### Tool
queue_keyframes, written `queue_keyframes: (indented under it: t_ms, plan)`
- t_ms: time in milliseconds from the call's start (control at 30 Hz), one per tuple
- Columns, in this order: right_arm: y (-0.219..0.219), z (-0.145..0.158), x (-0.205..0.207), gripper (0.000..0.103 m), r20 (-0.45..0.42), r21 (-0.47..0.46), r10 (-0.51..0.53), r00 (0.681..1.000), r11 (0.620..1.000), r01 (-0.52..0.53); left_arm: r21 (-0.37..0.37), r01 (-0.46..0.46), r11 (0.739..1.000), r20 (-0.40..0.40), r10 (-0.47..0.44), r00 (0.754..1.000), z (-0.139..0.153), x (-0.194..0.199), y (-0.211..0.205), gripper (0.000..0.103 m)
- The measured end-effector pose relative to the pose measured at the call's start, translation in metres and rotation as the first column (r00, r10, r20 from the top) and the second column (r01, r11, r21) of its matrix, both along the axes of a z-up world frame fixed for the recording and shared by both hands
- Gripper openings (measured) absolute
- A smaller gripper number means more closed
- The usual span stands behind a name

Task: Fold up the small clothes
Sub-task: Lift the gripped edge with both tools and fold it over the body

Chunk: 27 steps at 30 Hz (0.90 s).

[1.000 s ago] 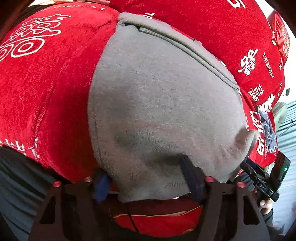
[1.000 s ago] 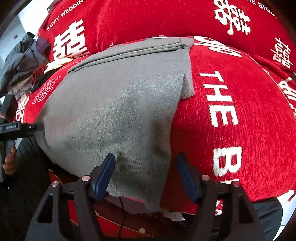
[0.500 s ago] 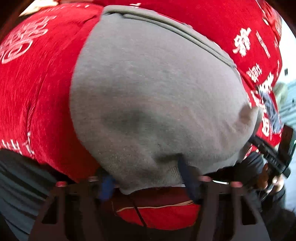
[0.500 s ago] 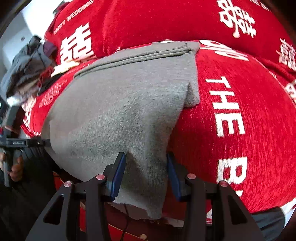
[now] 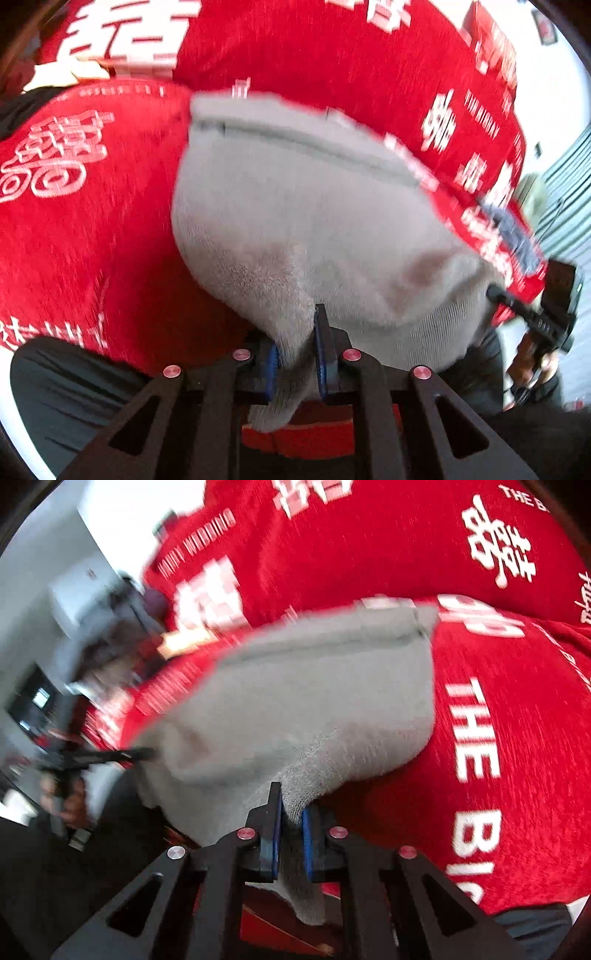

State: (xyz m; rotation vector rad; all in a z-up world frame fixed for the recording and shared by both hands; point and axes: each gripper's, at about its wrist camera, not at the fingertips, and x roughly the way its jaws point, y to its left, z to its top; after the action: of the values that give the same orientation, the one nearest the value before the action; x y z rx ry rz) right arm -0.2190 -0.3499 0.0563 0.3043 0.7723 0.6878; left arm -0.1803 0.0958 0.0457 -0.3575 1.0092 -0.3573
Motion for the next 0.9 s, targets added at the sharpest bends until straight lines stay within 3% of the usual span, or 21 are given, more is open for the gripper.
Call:
queue_keyframes:
  t_ms: [200,300,400,533,667,900]
  plan:
    - [-0.006,0.04,0.013,0.01,0.071,0.154,-0.034,0.997,0.988,0.023,-0.043,-0.056,0.998,0.104,0.06,0.993,0.04,0.021,0.005,0.017]
    - [-0.01,0.052,0.022,0.01,0.083,0.218,-0.058,0.995,0.975,0.039,-0.131,-0.088,0.987,0.122,0.104,0.987,0.052,0.032,0.011,0.017]
    - [-0.022,0.052,0.032,0.01,0.058,0.287,-0.089,0.994,0.955,0.069,-0.221,-0.144,0.965,0.116,0.172,0.978,0.052,0.041,0.024,0.017]
    - [-0.035,0.035,0.05,0.01,-0.03,0.356,-0.127,0.991,0.926,0.129,-0.315,-0.21,0.925,0.026,0.23,0.973,0.031,0.051,0.044,0.016]
    - [-0.032,0.027,0.062,0.01,-0.064,0.342,-0.131,0.989,0.929,0.145,-0.287,-0.213,0.934,0.013,0.226,0.974,0.027,0.063,0.045,0.014]
    - [-0.03,0.048,0.093,0.01,-0.024,0.3,-0.122,0.992,0.946,0.123,-0.261,-0.185,0.947,0.057,0.206,0.977,0.049,0.098,0.037,0.014]
